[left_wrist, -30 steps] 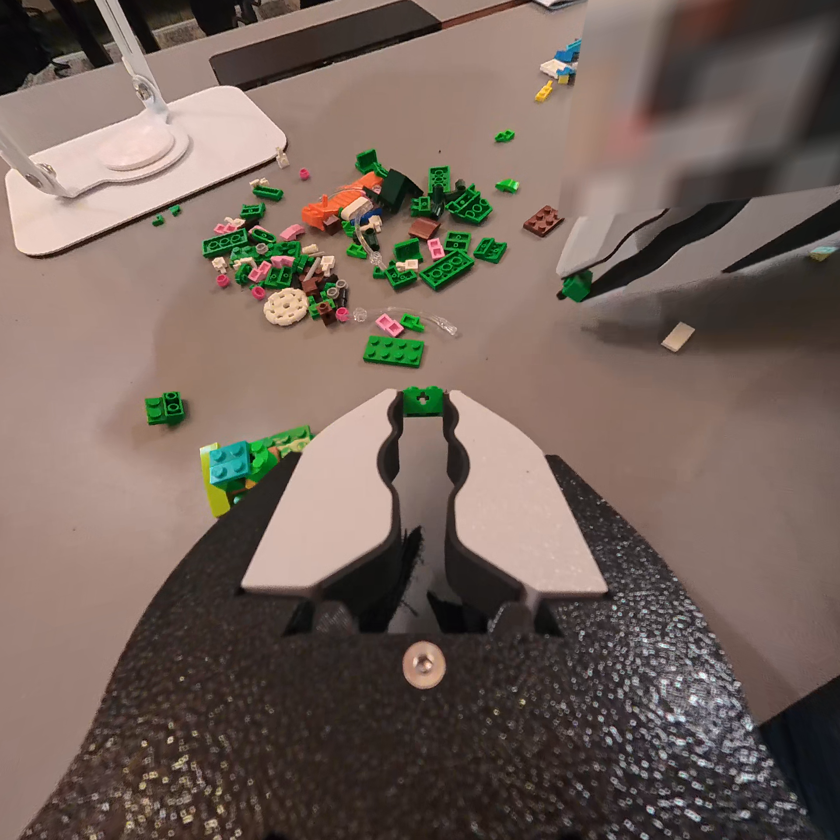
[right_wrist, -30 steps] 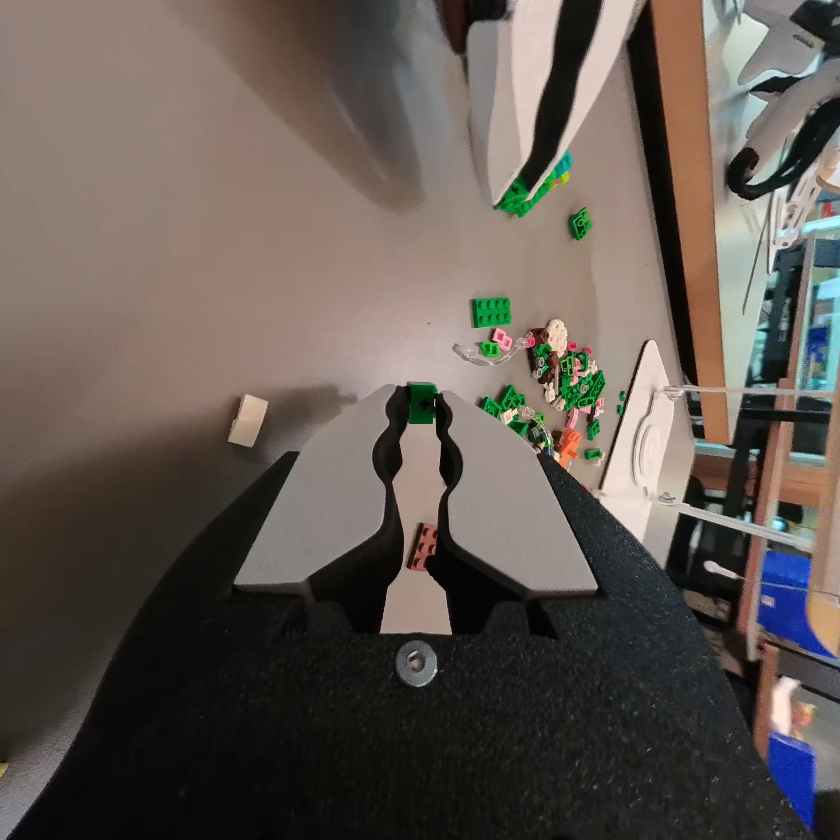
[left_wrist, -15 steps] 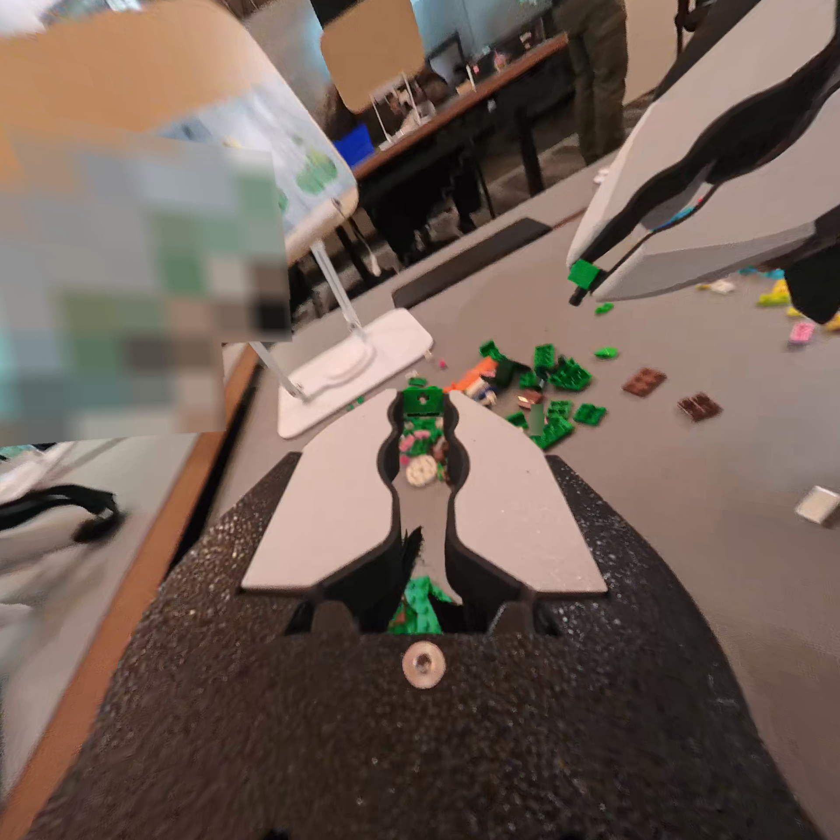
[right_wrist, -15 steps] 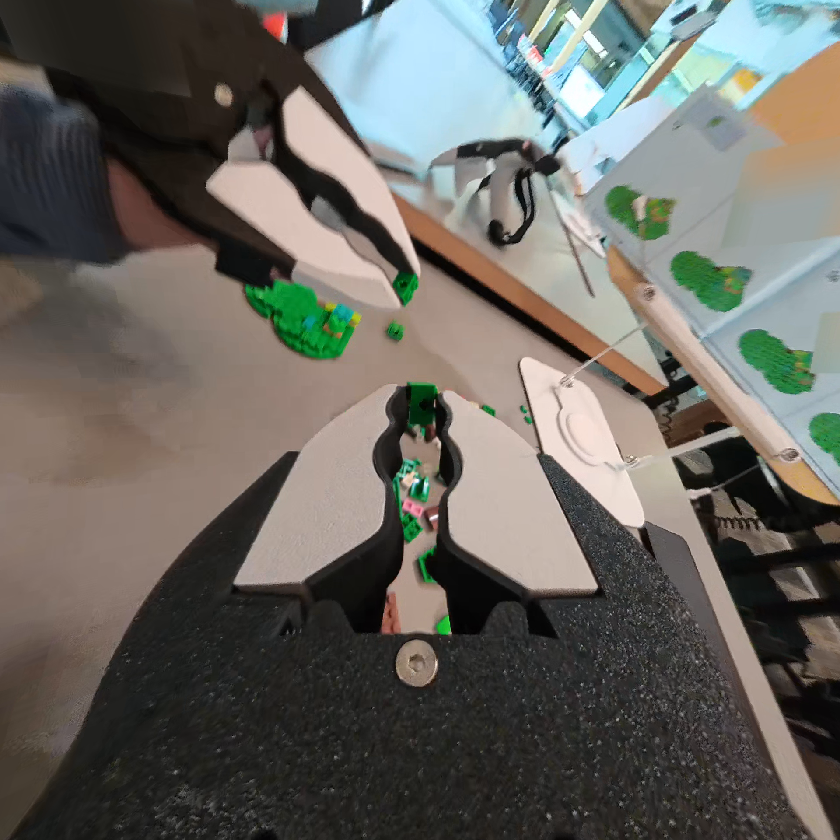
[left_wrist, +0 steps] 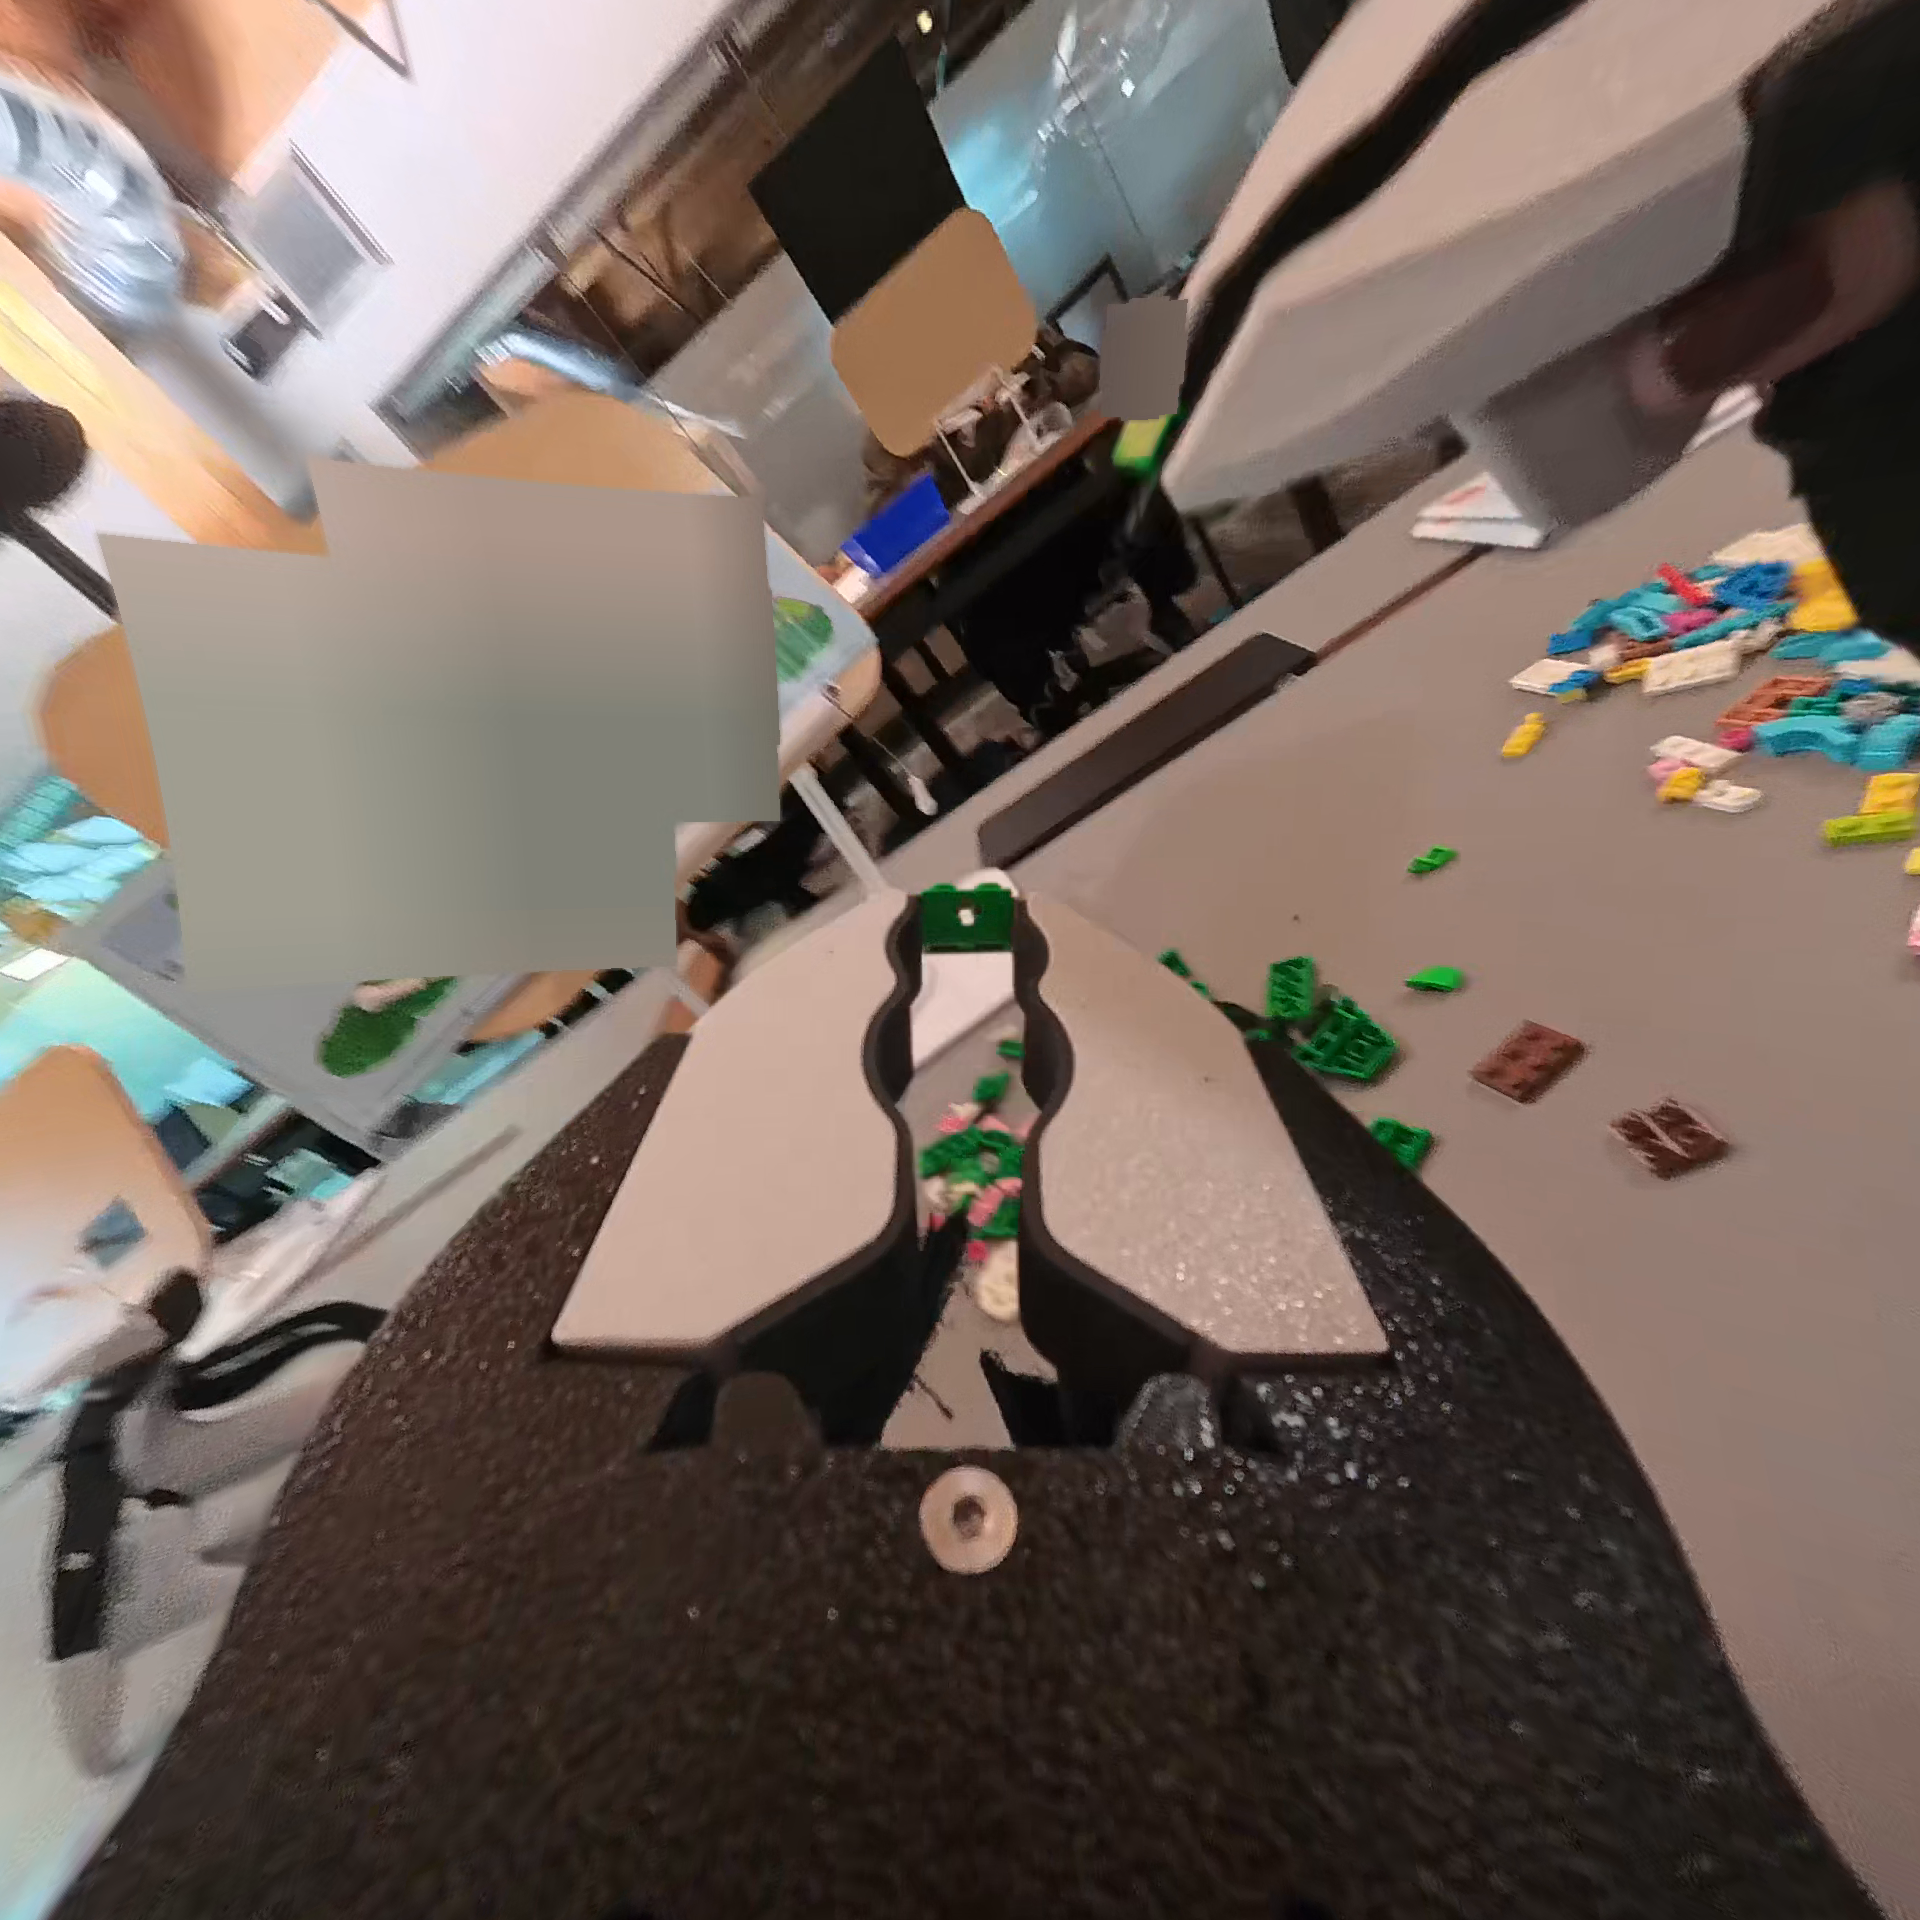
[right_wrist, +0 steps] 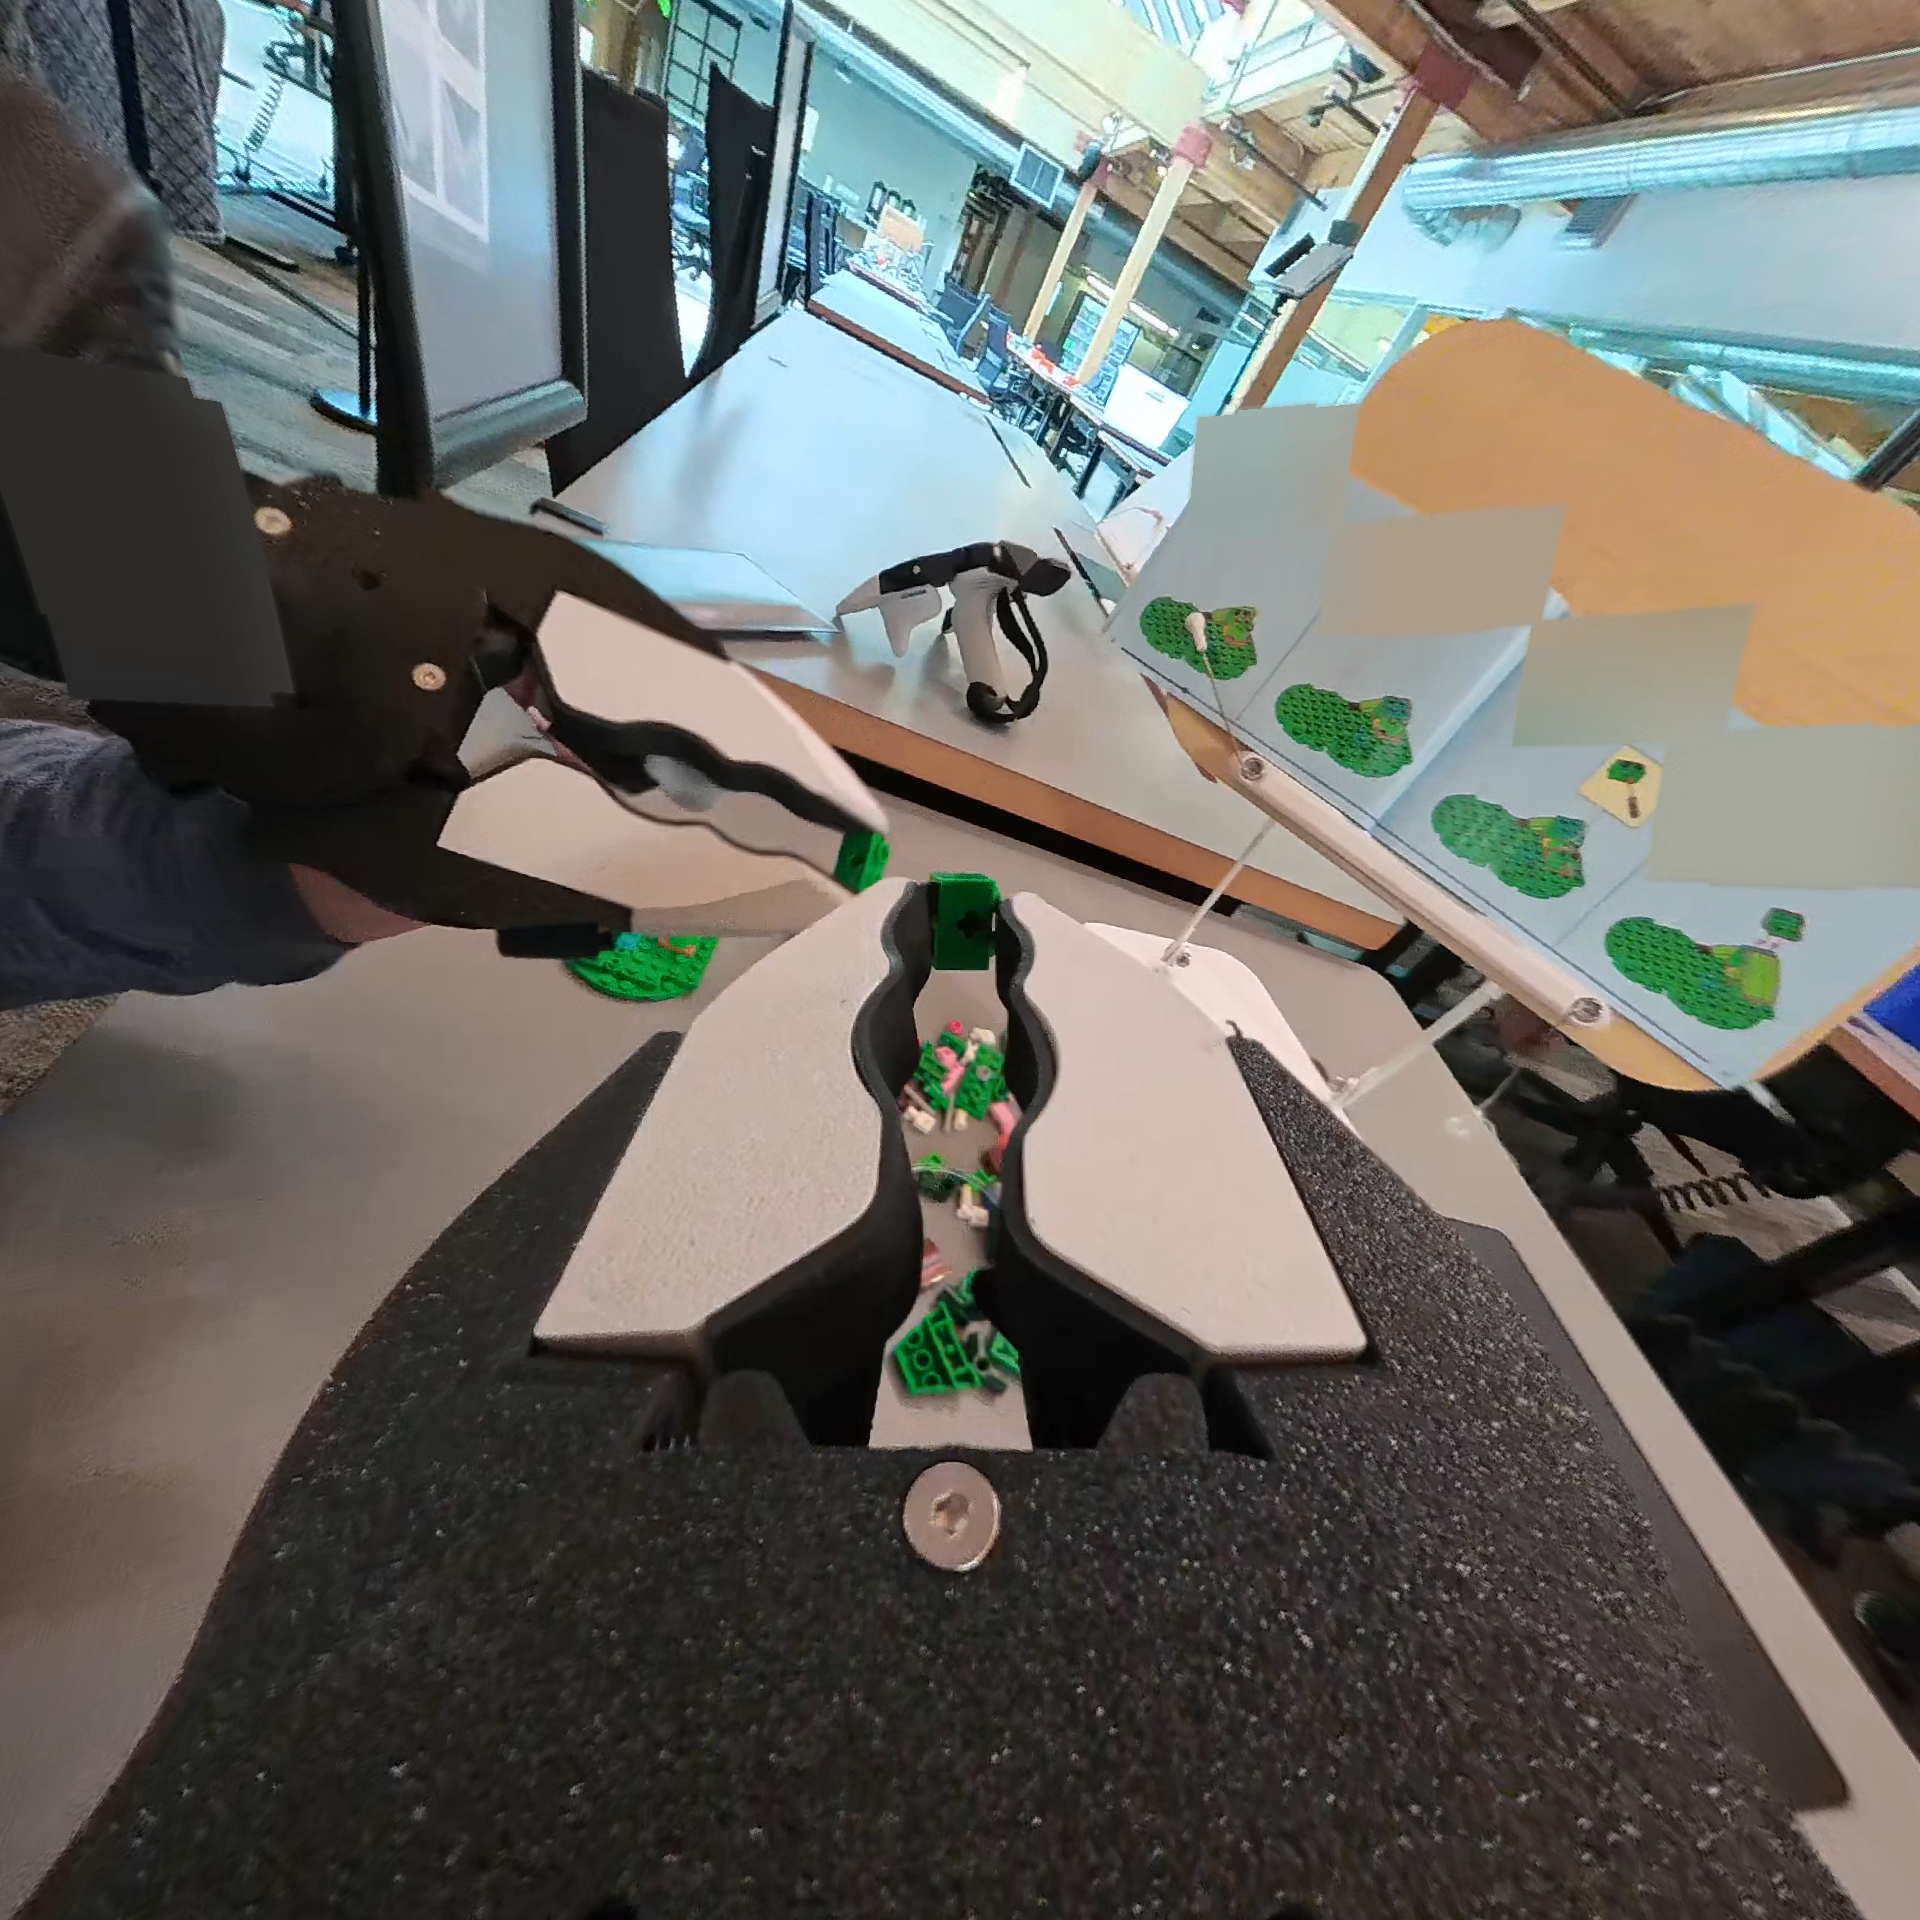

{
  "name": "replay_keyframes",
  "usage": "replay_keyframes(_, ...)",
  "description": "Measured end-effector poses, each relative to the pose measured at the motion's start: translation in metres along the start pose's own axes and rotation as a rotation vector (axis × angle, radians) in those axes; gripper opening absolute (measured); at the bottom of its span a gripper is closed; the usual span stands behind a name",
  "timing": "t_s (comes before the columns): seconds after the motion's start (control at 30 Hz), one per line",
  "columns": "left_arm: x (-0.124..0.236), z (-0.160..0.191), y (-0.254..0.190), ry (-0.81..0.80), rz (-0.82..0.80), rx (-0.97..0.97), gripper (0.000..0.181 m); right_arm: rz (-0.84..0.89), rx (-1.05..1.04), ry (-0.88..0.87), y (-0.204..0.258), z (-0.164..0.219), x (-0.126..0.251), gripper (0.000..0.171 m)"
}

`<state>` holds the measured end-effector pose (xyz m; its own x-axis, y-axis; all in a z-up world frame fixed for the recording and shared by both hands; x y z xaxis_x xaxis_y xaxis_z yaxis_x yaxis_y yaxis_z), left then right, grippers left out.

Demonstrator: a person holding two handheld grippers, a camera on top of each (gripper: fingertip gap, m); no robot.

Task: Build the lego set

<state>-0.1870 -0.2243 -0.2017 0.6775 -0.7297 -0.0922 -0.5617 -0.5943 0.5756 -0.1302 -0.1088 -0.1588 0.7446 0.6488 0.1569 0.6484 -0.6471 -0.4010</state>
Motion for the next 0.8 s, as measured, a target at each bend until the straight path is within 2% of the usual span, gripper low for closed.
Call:
replay_keyframes(0.17, 0.004, 0.034, -0.024, 0.276, 0.268, 0.254, 0.016, 0.002, -0.002, 0.039, -0.009, 0.002, 0.009, 0.011)
replay_keyframes(0.37, 0.023, 0.077, -0.05, 0.588, 0.473, 0.438, 0.016, -0.002, 0.028, 0.12, -0.015, 0.013, 0.011, 0.011)
replay_keyframes(0.5, 0.032, 0.09, -0.058, 0.655, 0.491, 0.462, 0.016, 0.007, 0.067, 0.162, -0.017, 0.016, 0.013, 0.011)
replay_keyframes(0.8, 0.035, 0.101, -0.06, 0.7, 0.449, 0.462, 0.016, -0.007, 0.067, 0.184, -0.021, 0.022, 0.017, 0.011)
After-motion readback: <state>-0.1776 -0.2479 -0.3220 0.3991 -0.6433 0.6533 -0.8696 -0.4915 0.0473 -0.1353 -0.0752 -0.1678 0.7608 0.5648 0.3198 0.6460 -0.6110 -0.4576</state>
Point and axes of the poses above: each gripper's, where its closed fingertips meet, x back along the fingers, z out of its underside, y = z × x across the jaws, the point moved 6 cm from there along x, back along the fingers, and after that the axes turned 8 degrees about -z, right-handed, at the moved point
